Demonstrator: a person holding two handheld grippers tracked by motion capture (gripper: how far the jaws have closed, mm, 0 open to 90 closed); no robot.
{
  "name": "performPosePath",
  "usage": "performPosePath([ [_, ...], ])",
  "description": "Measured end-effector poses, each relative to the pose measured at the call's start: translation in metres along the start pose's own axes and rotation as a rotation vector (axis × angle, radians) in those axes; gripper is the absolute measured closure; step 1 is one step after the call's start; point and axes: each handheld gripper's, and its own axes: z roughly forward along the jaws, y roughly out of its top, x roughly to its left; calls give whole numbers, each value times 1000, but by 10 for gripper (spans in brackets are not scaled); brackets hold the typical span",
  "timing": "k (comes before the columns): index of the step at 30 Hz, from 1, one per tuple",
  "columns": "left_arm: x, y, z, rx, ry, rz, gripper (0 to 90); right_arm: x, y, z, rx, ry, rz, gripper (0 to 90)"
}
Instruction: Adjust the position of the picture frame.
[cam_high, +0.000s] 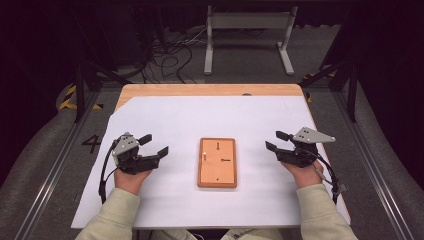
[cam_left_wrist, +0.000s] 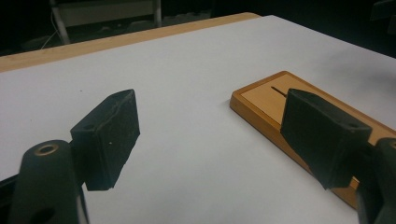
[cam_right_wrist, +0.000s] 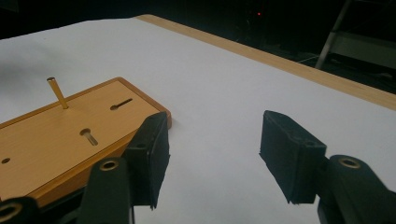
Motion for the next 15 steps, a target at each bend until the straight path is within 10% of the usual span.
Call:
performPosePath([
  [15,-1,1,0,9,5,14,203,-1,0,-1,-5,-14,-8,418],
])
